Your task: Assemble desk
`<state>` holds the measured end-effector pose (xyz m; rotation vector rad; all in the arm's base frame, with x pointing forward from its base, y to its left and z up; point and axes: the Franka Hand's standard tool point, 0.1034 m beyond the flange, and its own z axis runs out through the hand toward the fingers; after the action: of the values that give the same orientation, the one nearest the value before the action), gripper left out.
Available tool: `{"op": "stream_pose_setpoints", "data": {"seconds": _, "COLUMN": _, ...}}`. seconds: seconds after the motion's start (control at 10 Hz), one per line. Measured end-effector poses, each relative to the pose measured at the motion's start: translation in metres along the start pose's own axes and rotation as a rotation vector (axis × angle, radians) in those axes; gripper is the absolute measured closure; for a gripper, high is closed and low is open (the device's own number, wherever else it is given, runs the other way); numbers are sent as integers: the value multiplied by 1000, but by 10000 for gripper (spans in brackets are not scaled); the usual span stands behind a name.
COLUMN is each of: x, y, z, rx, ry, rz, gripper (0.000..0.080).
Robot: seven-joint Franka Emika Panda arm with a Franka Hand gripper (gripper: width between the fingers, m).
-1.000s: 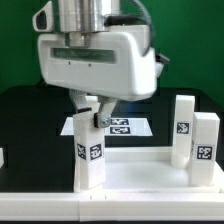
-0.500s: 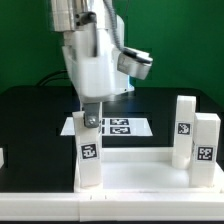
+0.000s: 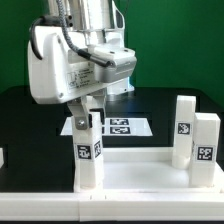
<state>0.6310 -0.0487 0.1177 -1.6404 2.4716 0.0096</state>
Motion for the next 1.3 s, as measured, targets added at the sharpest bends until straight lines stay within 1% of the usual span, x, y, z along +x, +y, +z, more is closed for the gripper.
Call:
{"op": "stream_pose_setpoints", "data": {"seconds": 0.1, "x": 0, "y": 0, "z": 0, "rx": -2, "ry": 8, "rz": -112, "gripper": 357}}
{"op": "stream_pose_setpoints", "data": {"seconds": 0.2, "x": -2, "y": 1, "z": 1, "rx": -4, "ry": 9, "rz": -288, "gripper": 225}}
{"op": "stream_pose_setpoints", "data": {"seconds": 0.3, "x": -5, "y": 1, "z": 1, "rx": -14, "ry": 3, "rz": -515, "gripper": 225}}
{"op": "stream_pose_setpoints", "data": {"seconds": 0.4, "x": -7, "y": -1, "z": 0, "rx": -21, "ry": -6, "rz": -628, "gripper": 165}}
{"op": "stream_pose_setpoints", "data": {"seconds": 0.5, "x": -6, "y": 0, "z": 1, "rx": -20, "ry": -4, "rz": -654, "gripper": 152}}
{"op": "stream_pose_setpoints", "data": {"seconds": 0.8, "x": -5, "y": -1, "z": 1, "rx": -21, "ry": -4, "rz": -895, "gripper": 151}}
{"op": "stream_pose_setpoints", "data": {"seconds": 0.9, "x": 1, "y": -1, "z": 4, "rx": -47, "ry": 10, "rz": -1190, "gripper": 151}}
{"op": "stream_pose_setpoints", "data": {"seconds": 1.0, "x": 2, "y": 0, "z": 7, "rx": -61, "ry": 5, "rz": -1247, "gripper": 151}}
{"op": "stream_pose_setpoints", "data": {"seconds": 1.1, "x": 2, "y": 0, "z": 7, "rx": -60, "ry": 9, "rz": -1189, "gripper": 179}}
{"op": "stream_pose_setpoints", "data": {"seconds": 1.2, "x": 2, "y": 0, "z": 7, "rx": -61, "ry": 10, "rz": -1192, "gripper": 179}}
{"op": "stream_pose_setpoints", "data": {"seconds": 1.3, "x": 2, "y": 0, "z": 7, "rx": -60, "ry": 9, "rz": -1169, "gripper": 359}}
